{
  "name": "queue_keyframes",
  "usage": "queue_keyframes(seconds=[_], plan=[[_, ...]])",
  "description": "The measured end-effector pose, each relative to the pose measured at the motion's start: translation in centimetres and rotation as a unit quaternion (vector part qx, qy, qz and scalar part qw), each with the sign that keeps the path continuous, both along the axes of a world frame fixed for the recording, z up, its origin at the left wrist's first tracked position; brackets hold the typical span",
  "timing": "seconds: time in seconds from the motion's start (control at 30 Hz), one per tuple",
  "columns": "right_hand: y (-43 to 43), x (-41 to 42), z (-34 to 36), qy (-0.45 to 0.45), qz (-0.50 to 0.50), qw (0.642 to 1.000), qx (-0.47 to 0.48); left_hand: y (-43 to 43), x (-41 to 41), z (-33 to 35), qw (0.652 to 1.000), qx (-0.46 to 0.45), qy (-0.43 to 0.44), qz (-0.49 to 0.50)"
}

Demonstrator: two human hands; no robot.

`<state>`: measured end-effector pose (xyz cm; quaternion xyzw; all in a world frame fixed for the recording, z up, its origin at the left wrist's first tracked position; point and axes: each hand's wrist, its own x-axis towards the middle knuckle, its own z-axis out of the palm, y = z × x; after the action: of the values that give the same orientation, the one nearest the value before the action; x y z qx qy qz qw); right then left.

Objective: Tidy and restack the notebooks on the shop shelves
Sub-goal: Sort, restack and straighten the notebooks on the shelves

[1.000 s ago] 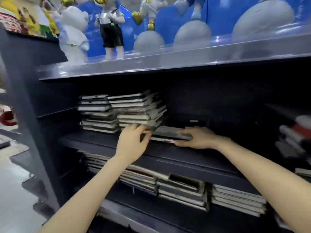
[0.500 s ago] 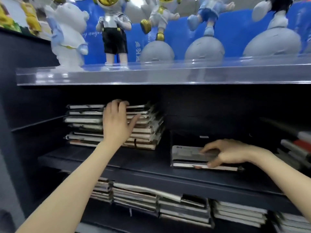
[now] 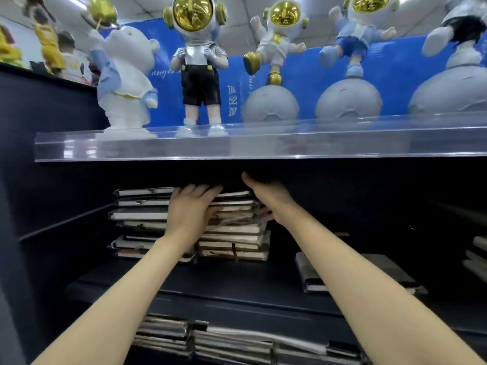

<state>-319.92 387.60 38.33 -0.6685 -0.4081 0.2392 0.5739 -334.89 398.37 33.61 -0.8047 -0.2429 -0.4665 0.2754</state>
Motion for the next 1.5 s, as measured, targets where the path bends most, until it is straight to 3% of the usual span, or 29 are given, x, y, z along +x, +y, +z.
queue_keyframes(seconds=[0.17,0.27,0.37,0.43,0.5,0.53,0.57,0.63,0.67,0.7,0.83,0.9,1.1,1.33,1.5], plan=[[0.1,-1.1,0.2,0.042,-0.014,0.999,-0.007,-1.1,-0.8,-0.5,0.995,0.079,-0.034,-0.057],[-1.3,-1.6,0.3,0.088,0.002,0.996,0.004,-2.0,-1.4,-1.0,0.994,0.054,-0.023,-0.095],[-2.4,-2.0,-0.2,0.126,-0.005,0.992,0.009,-3.6,-3.5,-1.5,0.975,-0.102,-0.024,-0.198],[-3.2,-2.1,-0.5,0.142,-0.002,0.990,0.016,-4.9,-5.1,-1.4,0.929,-0.253,-0.095,-0.255],[-4.0,-1.9,-1.0,0.143,-0.005,0.989,0.027,-5.5,-6.0,-1.6,0.884,-0.375,-0.199,-0.196],[-4.6,-1.6,-1.3,0.147,-0.006,0.989,0.028,-6.0,-6.1,-1.5,0.851,-0.450,-0.224,-0.153],[-5.3,-1.3,-1.7,0.158,-0.002,0.987,0.026,-6.5,-6.0,-1.4,0.786,-0.546,-0.247,-0.154],[-7.0,-0.8,-2.8,0.174,0.010,0.985,0.006,-7.8,-5.5,-1.2,0.576,-0.720,-0.283,-0.266],[-7.9,-0.6,-3.5,0.171,0.015,0.985,-0.006,-8.6,-5.2,-1.4,0.507,-0.757,-0.286,-0.295],[-9.0,-0.5,-4.2,0.158,0.021,0.987,-0.015,-9.4,-4.9,-1.7,0.475,-0.775,-0.278,-0.311],[-13.5,-0.9,-7.2,0.076,0.044,0.994,-0.057,-12.7,-3.5,-4.1,0.491,-0.753,-0.323,-0.296],[-15.5,-1.0,-8.0,0.078,0.065,0.993,-0.055,-14.3,-2.9,-4.6,0.501,-0.736,-0.331,-0.312],[-22.6,-0.1,-8.1,0.033,0.088,0.995,0.016,-19.9,-1.3,-4.3,0.542,-0.686,-0.285,-0.392],[-27.1,1.3,-9.5,-0.034,0.031,0.992,0.117,-23.7,0.0,-5.2,0.624,-0.586,-0.211,-0.473],[-26.5,3.4,-6.4,-0.107,0.005,0.979,0.176,-22.3,2.5,-1.7,0.643,-0.531,-0.179,-0.522]])
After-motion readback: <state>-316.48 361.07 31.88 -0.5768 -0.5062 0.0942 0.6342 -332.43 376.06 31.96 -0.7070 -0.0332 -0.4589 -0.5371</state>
